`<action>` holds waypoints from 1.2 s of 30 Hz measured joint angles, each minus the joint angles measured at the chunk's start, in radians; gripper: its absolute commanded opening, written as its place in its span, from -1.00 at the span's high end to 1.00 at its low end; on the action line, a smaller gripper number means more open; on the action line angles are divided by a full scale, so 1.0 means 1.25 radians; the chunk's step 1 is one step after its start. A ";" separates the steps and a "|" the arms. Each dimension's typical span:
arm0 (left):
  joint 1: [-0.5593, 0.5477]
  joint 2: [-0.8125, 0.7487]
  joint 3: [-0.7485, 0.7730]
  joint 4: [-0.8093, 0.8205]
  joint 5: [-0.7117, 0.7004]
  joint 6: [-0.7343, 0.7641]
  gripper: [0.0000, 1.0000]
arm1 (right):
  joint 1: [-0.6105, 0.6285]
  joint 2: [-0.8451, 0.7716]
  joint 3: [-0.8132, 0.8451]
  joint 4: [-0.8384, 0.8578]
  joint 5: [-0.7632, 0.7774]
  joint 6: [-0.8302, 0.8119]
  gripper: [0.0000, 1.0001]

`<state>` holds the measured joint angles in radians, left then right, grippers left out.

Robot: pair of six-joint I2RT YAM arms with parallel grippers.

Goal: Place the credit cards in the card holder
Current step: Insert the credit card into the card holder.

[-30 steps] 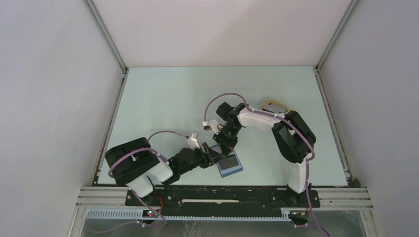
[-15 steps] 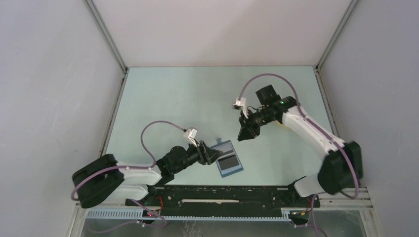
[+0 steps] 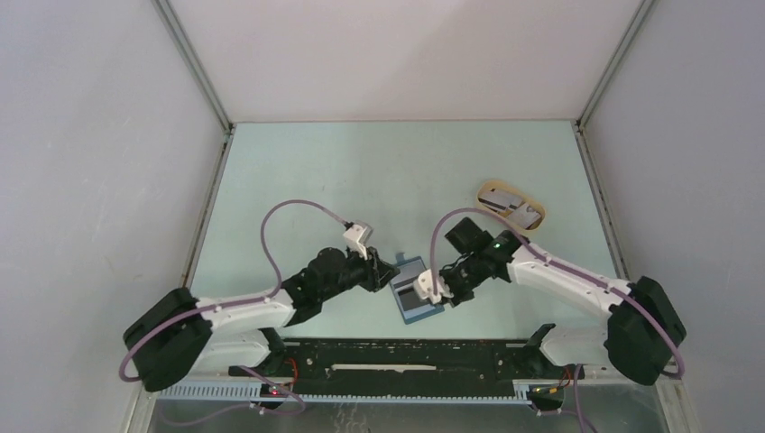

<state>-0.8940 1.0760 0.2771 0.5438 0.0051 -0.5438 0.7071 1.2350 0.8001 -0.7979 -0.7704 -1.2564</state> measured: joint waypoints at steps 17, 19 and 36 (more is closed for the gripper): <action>0.035 0.371 0.198 -0.045 0.202 -0.043 0.95 | 0.175 0.172 -0.001 0.110 0.226 -0.016 0.93; 0.035 0.386 0.207 -0.061 0.207 -0.049 0.93 | 0.176 0.179 -0.001 0.117 0.236 -0.014 0.92; 0.025 0.428 0.275 -0.189 0.188 -0.053 0.78 | 0.195 0.213 -0.001 0.133 0.267 -0.011 0.91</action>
<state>-0.8623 1.6108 0.6212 0.3073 0.2401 -0.6102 0.9512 1.5017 0.7986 -0.6315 -0.4362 -1.2705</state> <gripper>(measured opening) 0.105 0.047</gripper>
